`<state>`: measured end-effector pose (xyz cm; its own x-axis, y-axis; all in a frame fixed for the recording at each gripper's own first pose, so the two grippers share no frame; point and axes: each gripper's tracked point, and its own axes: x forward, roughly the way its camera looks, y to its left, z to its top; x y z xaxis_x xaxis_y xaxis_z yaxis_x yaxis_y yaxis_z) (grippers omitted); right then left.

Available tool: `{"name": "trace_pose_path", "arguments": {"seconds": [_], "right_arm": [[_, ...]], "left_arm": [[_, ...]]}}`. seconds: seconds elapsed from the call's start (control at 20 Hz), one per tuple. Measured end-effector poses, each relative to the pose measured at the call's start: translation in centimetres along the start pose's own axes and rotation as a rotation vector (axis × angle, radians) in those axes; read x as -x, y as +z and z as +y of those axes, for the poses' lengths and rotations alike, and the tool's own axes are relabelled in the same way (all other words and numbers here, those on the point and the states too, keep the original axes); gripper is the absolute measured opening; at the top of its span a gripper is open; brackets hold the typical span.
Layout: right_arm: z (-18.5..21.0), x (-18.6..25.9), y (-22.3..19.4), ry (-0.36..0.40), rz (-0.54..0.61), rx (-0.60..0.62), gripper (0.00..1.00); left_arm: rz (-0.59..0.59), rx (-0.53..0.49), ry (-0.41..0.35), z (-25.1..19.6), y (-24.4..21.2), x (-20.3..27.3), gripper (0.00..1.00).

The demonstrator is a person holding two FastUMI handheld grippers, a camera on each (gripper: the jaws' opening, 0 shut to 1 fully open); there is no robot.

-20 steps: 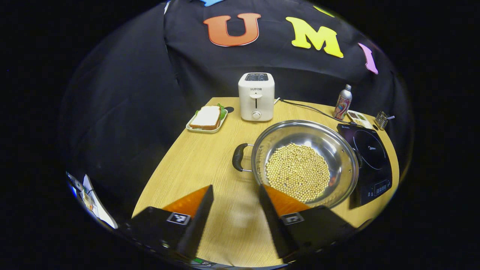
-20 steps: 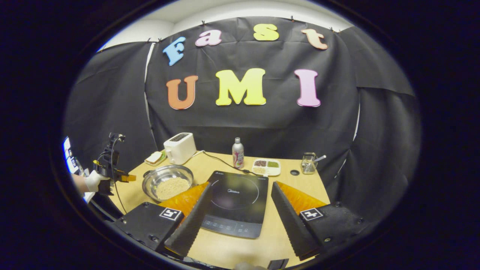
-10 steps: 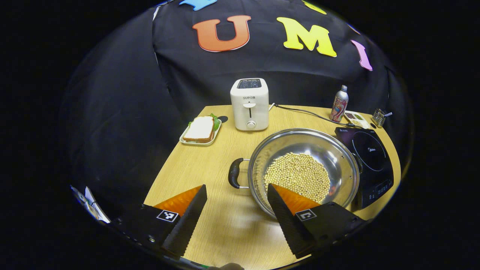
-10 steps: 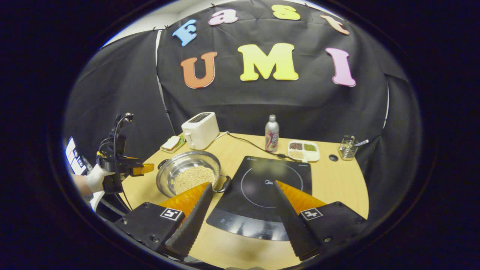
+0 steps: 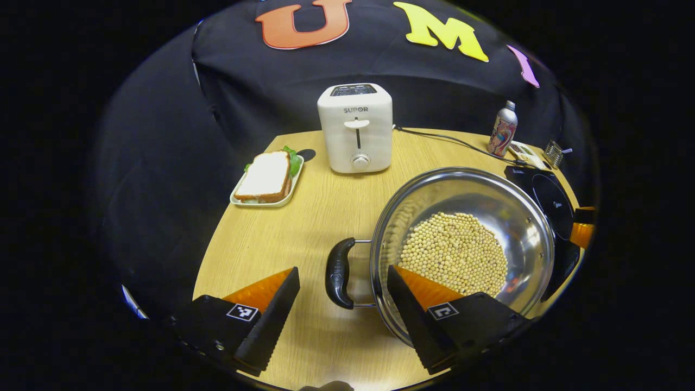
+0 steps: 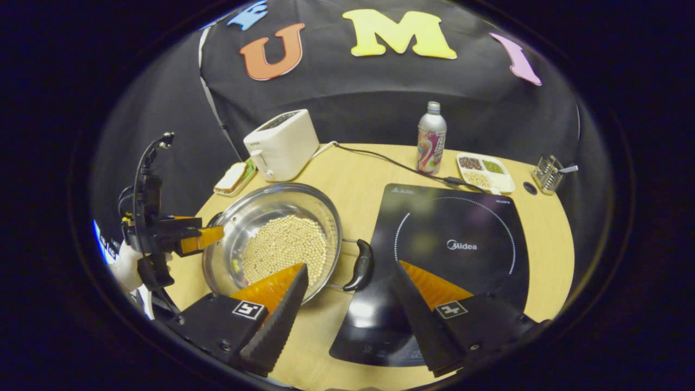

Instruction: First push the handle of the pot to place it horizontally, then grasp the pot with both hands and set it on the induction cooktop.

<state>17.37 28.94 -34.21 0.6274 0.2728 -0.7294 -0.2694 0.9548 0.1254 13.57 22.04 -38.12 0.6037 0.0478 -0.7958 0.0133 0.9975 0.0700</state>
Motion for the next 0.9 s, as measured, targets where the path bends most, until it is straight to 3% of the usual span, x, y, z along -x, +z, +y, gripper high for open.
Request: {"name": "trace_pose_path", "arguments": {"seconds": [0.25, 0.35, 0.4, 0.5, 0.6, 0.65, 0.7, 0.75, 0.8, 0.9], "right_arm": [[0.1, -3.7, -1.0, -0.020, 0.080, -0.009, 0.92], [0.1, -4.5, -1.1, -0.026, 0.099, -0.022, 0.96], [0.0, -4.8, -1.2, -0.034, 0.107, -0.023, 0.89], [0.0, -5.1, -1.6, -0.039, 0.128, -0.027, 0.89], [-0.1, -5.3, -1.4, -0.044, 0.130, -0.022, 0.89], [-0.1, -5.5, -1.4, -0.046, 0.134, -0.019, 0.93], [-0.1, -5.6, -1.3, -0.045, 0.132, -0.016, 0.85], [-0.1, -5.5, -1.2, -0.046, 0.131, -0.013, 0.82], [-0.2, -5.6, -1.3, -0.048, 0.137, -0.009, 0.82], [-0.1, -5.7, -1.2, -0.046, 0.135, -0.003, 0.85]], "left_arm": [[0.044, -0.014, -0.033, -0.5, -0.1, -2.0, 0.97], [0.057, -0.018, -0.039, -0.8, -0.2, -2.5, 0.97], [0.062, -0.017, -0.043, -0.9, -0.2, -2.7, 0.97], [0.075, -0.004, -0.066, -1.2, -0.2, -2.9, 0.96], [0.088, 0.012, -0.088, -1.8, -0.2, -2.8, 0.86], [0.093, 0.014, -0.093, -1.9, -0.2, -2.9, 0.76], [0.097, 0.012, -0.092, -1.9, -0.3, -3.0, 0.75], [0.101, 0.010, -0.093, -1.8, -0.2, -2.8, 0.84], [0.106, 0.013, -0.095, -1.8, -0.2, -2.8, 0.84], [0.122, 0.028, -0.104, -1.9, -0.3, -2.7, 0.71]]}}
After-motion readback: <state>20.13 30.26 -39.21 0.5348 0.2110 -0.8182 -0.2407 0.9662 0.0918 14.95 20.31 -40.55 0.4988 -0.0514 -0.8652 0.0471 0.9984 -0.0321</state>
